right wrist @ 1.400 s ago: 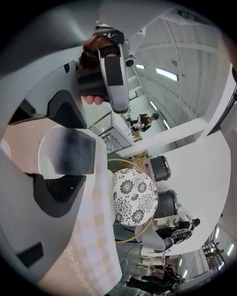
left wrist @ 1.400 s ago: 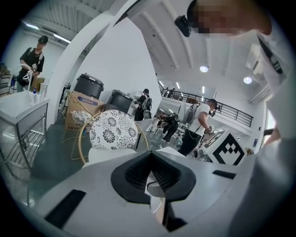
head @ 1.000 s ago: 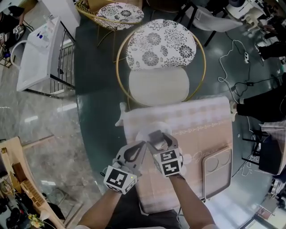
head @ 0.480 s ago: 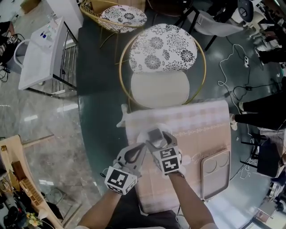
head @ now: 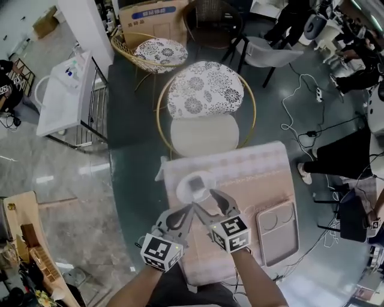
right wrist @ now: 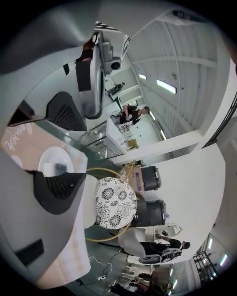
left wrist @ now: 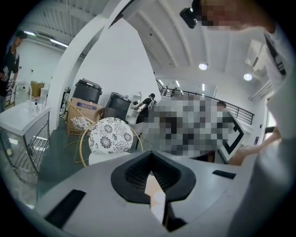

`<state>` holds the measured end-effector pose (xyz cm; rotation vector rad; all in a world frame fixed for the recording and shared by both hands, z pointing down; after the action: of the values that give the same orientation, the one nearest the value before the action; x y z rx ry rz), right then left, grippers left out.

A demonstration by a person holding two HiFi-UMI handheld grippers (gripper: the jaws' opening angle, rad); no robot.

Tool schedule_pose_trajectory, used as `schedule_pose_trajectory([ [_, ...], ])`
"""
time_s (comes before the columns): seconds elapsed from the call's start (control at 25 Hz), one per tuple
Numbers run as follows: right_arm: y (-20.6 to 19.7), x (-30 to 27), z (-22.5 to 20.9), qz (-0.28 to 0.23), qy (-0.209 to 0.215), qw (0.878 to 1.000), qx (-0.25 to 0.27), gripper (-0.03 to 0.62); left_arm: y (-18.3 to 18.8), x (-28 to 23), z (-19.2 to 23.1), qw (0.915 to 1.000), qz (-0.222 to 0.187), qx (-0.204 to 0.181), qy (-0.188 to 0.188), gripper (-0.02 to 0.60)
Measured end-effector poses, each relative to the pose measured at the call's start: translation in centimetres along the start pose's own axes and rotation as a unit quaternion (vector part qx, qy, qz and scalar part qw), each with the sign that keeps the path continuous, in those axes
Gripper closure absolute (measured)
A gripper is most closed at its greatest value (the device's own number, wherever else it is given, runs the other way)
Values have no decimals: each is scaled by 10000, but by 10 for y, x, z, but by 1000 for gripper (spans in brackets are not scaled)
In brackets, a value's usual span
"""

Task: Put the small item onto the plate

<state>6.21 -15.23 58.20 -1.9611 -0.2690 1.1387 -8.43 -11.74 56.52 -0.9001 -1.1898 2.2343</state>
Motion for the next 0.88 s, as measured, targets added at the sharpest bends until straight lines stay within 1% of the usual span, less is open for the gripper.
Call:
schedule_pose_trajectory([
  [0.04,7,15,5,-159,5,9999,1,316,6,6,-9,10000,-6,9,16,577],
  [0.08,13,30,9,-333,-1,9994,-17,396,12,12,-19,10000,-22,14,30,577],
  [0.12,19,45,13,-522,-2,9986,-48,495,18,19,-29,10000,-55,11,37,577],
  [0.16,25,60,17,-714,16,9974,-83,526,24,26,-39,9999,-103,0,38,577],
  [0.32,40,122,35,-1298,166,9912,-215,554,46,56,-85,9996,-270,-32,38,577],
  [0.56,44,205,63,-1862,388,9814,-278,563,66,96,-156,9989,-416,-212,-2,577],
  [0.72,46,240,75,-2151,484,9752,-162,569,73,112,-190,9977,-591,-341,-43,577],
  [0.88,39,272,89,-2286,541,9720,-89,572,73,130,-221,9964,-741,-412,-62,577],
])
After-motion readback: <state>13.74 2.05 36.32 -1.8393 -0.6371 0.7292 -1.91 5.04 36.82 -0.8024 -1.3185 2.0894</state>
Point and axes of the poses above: the fingertips, and each gripper's own axes: x backward along the fingers, z to its left, y out of its top, the point moved 9 cm from there along x, backward along the fingers, and after that the axes turned 2 degrees about z, right-handed, at the moved point
